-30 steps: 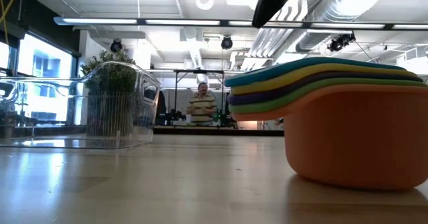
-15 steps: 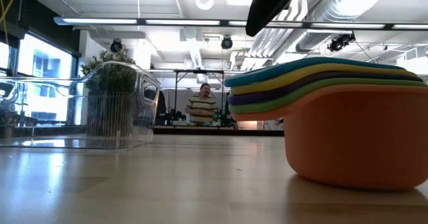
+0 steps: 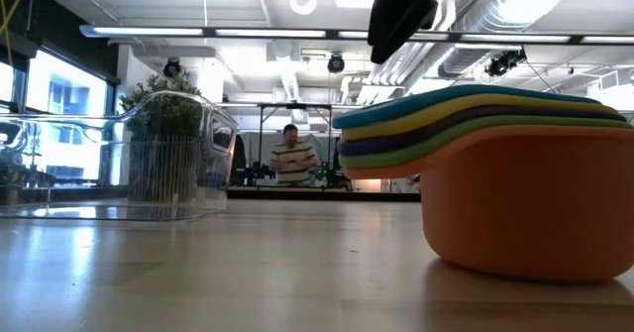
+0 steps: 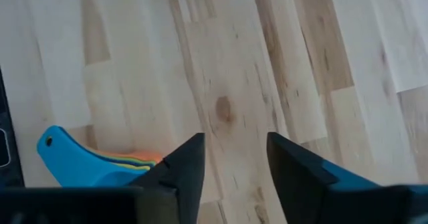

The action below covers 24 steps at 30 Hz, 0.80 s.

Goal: Nest measuring cups in basket
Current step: Stack the red measuring cup on top of the light blue measuring cup

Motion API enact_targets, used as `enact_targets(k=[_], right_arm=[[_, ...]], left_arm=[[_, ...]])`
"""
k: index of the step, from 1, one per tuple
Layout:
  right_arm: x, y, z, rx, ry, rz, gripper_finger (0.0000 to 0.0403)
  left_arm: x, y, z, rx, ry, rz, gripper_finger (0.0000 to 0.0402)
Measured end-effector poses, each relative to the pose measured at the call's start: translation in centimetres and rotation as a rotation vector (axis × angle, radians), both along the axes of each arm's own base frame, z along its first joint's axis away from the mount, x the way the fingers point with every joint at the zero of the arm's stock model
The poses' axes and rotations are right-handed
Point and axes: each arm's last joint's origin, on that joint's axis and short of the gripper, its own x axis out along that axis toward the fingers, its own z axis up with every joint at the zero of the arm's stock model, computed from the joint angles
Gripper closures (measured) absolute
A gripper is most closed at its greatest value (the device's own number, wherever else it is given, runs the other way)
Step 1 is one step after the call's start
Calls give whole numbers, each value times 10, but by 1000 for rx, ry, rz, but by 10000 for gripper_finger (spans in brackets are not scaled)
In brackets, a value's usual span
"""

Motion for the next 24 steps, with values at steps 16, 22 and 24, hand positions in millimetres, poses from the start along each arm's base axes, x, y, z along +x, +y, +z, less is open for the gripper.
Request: enact_targets(k=[16,22,24], right_arm=[[0,-1,0,5,2,0,233],[0,-1,0,6,2,0,233],[0,-1,0,7,2,-2,233]], left_arm=[[8,-51,-77,-25,-9,-79,326],[12,-71,-102,86,39,-189,326],[14,-77,-110,117,56,-208,326]])
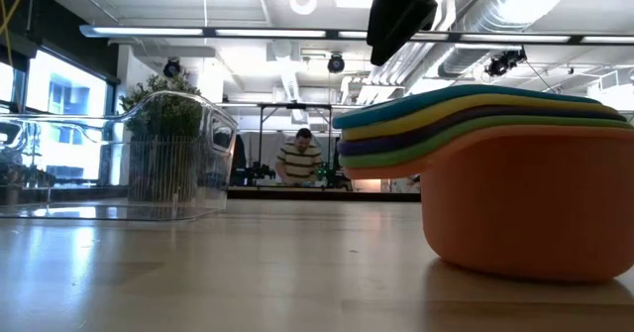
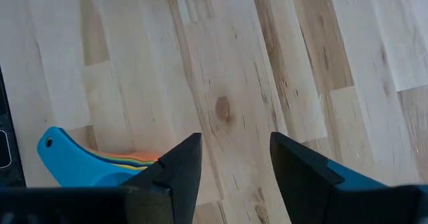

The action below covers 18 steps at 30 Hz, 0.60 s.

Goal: Nest measuring cups in basket
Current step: Stack the red measuring cup on top of the light blue measuring cup

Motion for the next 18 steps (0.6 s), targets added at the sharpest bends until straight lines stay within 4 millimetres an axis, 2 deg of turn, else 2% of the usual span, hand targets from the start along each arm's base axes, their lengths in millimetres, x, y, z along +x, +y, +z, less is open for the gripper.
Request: enact_targets(k=[11,18], right_arm=[[0,0,0,1,0,1,233],[0,0,0,17,-1,-37,233]], left_arm=[[11,-26,-37,96,56,-48,326],[13,-29,-46,117,89,14,326]])
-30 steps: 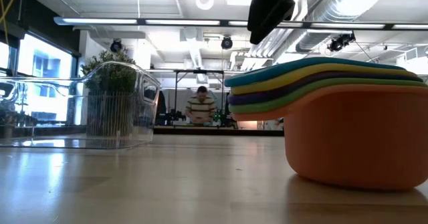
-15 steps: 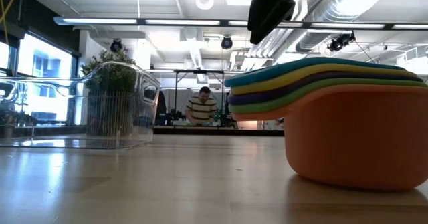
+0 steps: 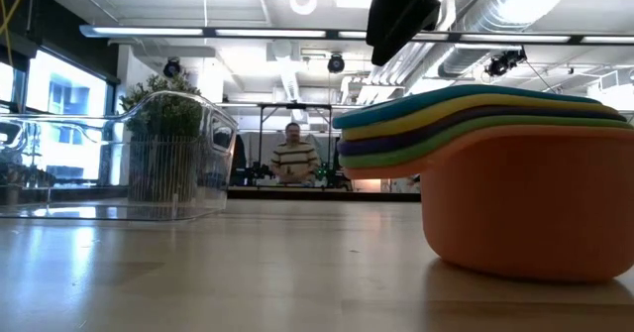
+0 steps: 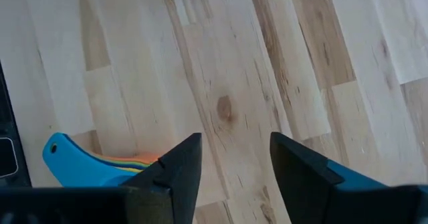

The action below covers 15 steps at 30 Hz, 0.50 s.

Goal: Nest measuring cups in basket
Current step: Stack the red measuring cup on top of the light blue measuring cup

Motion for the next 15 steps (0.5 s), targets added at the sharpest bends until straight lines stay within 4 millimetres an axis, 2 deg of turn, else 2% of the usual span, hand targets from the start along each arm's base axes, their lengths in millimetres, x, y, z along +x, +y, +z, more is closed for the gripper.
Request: enact_targets(k=[7,15], right_arm=[[0,0,0,0,0,0,233],[0,0,0,0,0,0,233]], left_arm=[[-1,1,0,-1,23,95,326],[-1,1,0,7,14,20,318]])
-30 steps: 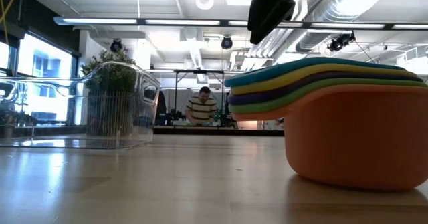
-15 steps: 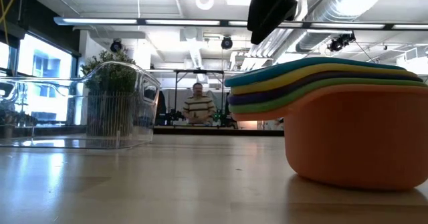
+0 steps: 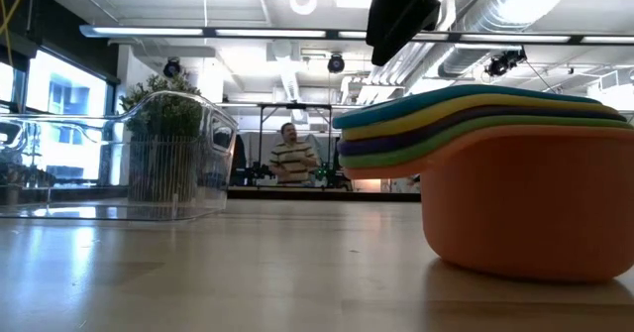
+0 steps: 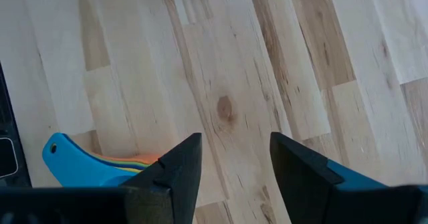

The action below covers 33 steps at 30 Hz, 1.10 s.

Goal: Nest measuring cups in basket
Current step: Stack the red measuring cup on top of the light blue measuring cup

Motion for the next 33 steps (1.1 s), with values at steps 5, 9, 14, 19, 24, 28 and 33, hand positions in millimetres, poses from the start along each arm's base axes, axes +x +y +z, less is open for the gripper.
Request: enact_targets(k=[5,9,14,19,24,28,33], right_arm=[[0,0,0,0,0,0,233],[0,0,0,-2,1,3,233],[0,0,0,-4,1,8,233],[0,0,0,-4,1,9,233],[0,0,0,-5,1,10,233],[0,0,0,-4,1,8,233],[0,0,0,-2,1,9,233]], left_arm=[[1,-1,0,-3,-12,-45,294],[1,-1,0,-1,-13,-39,283],[3,-4,-9,26,4,-38,287],[5,-8,-22,64,29,-46,295],[8,-13,-34,82,49,-48,300],[8,-13,-42,128,83,-40,300],[8,-13,-46,144,104,-28,300]])
